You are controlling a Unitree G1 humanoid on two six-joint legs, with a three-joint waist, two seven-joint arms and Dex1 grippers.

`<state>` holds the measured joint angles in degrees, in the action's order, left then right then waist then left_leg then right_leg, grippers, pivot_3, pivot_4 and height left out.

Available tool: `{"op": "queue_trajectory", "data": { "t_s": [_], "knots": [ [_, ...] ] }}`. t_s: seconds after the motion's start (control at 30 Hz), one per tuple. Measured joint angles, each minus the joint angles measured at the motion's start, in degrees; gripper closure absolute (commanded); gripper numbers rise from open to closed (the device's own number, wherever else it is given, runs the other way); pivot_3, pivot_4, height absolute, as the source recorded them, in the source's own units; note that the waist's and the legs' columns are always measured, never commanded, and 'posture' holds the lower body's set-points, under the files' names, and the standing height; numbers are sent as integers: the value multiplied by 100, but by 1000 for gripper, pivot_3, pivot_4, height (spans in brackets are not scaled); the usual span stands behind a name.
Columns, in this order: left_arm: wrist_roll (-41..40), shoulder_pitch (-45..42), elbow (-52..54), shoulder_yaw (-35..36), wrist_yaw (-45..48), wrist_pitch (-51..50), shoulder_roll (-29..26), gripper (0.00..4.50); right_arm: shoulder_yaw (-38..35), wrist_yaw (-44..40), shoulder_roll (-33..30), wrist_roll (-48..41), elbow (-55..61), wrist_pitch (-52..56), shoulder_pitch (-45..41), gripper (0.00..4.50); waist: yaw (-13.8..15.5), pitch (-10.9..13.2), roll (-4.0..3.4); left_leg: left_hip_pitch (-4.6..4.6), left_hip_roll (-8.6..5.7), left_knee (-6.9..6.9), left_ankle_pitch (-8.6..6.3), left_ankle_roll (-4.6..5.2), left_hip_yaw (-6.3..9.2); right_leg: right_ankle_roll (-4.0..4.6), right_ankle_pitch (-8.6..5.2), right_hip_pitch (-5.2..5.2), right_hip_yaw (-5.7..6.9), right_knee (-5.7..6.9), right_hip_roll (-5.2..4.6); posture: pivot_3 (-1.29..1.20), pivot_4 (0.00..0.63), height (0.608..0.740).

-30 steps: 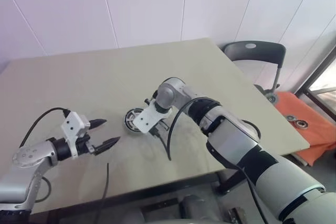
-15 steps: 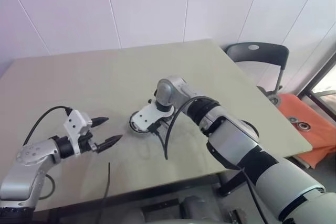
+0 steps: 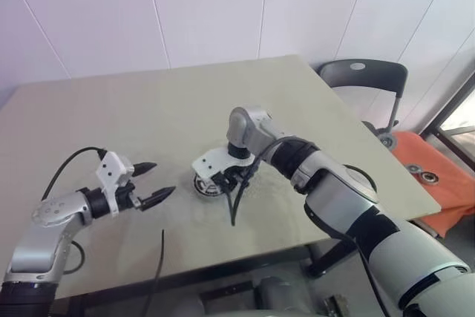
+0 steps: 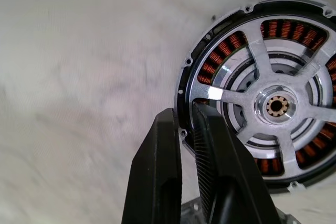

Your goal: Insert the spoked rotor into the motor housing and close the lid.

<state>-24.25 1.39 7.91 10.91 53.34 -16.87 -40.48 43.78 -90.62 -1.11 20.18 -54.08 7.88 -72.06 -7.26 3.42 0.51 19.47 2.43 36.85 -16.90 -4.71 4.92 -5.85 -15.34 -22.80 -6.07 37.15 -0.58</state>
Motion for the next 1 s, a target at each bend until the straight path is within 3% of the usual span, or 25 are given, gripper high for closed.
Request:
{"op": "queue_trajectory", "data": {
  "t_s": [0.17,0.77,1.0],
  "knots": [
    [-3,87,47,0,-11,2,3,0,-181,231,190,86,-295,160,-30,4409,-56,2,-3,-18,3,9,0,1,1,4,-18,5,-2,17,8,0,0,740],
    [-17,225,233,44,-99,-55,2,0,-192,394,87,317,-347,-1159,13,4409,-152,2,-3,-17,2,21,1,1,7,10,-15,10,-3,16,8,0,0,740],
    [-18,199,231,44,-88,-66,2,0,-252,333,100,320,-344,-924,13,4409,-147,2,-3,-15,2,20,1,1,7,9,-15,10,-2,14,8,0,0,740]
  ]
}}
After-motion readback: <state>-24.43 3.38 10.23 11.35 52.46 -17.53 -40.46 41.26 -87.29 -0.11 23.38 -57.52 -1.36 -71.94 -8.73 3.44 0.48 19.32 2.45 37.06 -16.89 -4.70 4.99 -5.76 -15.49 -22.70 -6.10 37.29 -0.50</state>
